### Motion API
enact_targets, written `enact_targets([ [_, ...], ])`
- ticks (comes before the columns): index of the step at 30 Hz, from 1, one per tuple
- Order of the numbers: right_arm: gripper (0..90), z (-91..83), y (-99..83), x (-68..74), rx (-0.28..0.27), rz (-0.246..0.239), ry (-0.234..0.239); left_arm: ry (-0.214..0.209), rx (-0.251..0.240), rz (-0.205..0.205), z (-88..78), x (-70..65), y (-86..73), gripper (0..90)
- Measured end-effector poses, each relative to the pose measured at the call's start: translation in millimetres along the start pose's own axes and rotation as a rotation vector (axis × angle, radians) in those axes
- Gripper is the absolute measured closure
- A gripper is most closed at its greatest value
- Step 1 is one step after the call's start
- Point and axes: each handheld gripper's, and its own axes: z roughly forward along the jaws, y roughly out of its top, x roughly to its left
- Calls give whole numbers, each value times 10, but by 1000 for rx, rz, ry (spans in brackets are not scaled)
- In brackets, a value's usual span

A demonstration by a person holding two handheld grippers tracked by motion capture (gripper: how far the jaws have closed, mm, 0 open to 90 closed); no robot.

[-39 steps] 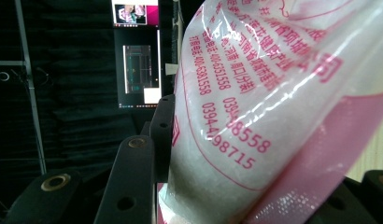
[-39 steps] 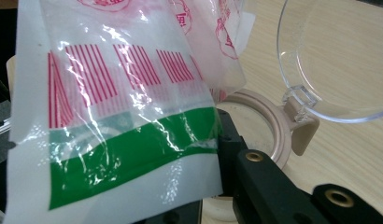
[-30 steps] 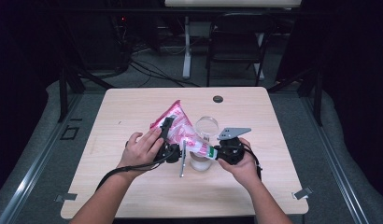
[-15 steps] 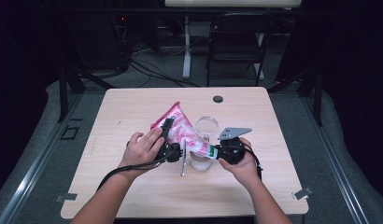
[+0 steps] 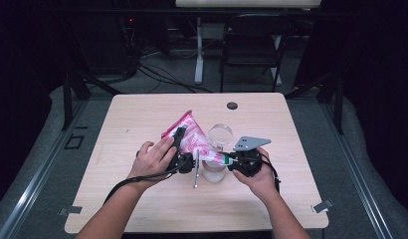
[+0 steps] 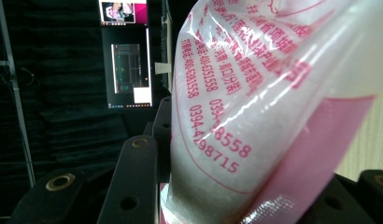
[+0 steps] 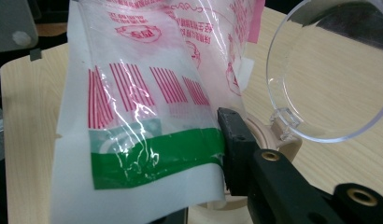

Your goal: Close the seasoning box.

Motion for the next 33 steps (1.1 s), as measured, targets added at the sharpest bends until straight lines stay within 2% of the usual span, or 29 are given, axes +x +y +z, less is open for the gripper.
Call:
enact_targets([
  [7, 900, -13, -8, -6, -13, 17, 8, 4, -3, 2, -5, 0, 11, 665],
  [12, 900, -12, -10, -14, -14, 32, 14, 9, -7, 2, -8, 8, 16, 665],
  [20, 900, 24, -22, -15, 22, 44, 25, 6, -6, -7, -17, 14, 15, 665],
  [21, 900, 31, -23, -15, 26, 49, 28, 16, -8, 4, -22, 24, 18, 665],
  [24, 900, 43, -25, -13, 29, 71, 27, 14, -11, -11, -29, 12, 19, 666],
  [25, 900, 43, -25, -16, 33, 73, 25, 21, -13, 1, -33, 16, 24, 666],
  [31, 900, 58, -35, -27, 41, 82, 18, 20, -19, -11, -34, -2, 31, 666],
  [33, 900, 72, -41, -24, 44, 84, 12, 30, -21, 5, -32, 10, 39, 666],
])
